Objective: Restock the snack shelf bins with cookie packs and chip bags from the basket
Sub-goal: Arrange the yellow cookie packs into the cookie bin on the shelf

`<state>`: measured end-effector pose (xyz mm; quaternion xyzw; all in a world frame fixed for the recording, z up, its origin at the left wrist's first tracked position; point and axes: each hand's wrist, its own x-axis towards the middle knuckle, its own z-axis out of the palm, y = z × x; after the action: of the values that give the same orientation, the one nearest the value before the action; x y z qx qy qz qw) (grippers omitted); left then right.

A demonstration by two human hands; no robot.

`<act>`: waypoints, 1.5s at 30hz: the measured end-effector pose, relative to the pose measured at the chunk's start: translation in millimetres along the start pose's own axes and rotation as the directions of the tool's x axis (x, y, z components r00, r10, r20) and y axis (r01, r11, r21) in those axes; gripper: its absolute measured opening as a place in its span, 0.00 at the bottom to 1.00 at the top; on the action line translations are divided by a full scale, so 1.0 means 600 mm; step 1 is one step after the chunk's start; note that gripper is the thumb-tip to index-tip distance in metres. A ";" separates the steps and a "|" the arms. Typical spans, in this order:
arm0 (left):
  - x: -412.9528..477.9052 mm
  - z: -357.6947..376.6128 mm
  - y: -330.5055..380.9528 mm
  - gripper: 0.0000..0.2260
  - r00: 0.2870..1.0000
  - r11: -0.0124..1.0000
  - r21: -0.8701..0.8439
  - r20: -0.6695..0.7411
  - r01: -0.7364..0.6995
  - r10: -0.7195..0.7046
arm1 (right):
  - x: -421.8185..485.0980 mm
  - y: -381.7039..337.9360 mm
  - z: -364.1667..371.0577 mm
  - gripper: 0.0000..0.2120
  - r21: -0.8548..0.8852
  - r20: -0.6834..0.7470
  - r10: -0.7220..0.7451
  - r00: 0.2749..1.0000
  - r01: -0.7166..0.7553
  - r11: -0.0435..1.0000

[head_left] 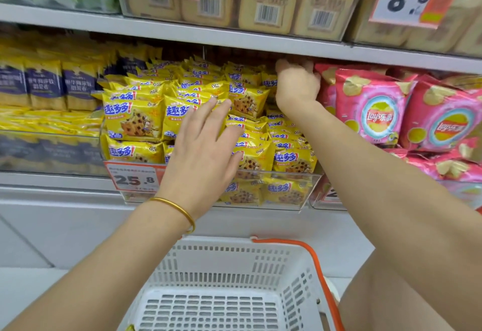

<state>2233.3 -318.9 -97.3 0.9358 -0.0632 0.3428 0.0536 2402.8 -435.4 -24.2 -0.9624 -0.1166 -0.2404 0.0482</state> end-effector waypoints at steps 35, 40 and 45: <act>-0.286 -0.087 -0.137 0.19 0.746 0.995 0.088 0.666 -0.040 -0.029 | -0.644 -0.233 0.394 0.21 0.591 0.802 -0.589 0.102 0.015 0.807; -0.297 -0.081 -0.156 0.21 0.700 0.996 0.085 0.712 -0.018 -0.048 | -0.733 -0.274 0.423 0.26 0.588 0.808 -0.589 0.012 0.044 0.808; -0.291 -0.077 -0.165 0.22 0.634 0.998 0.070 0.772 0.004 -0.056 | -0.682 -0.255 0.383 0.10 0.427 0.852 -0.524 -0.025 -0.547 0.720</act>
<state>2086.9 -200.6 -180.8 0.9945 -0.0539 -0.0896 -0.0018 2118.0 -335.2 -414.6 -0.7227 -0.1836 0.5913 0.3071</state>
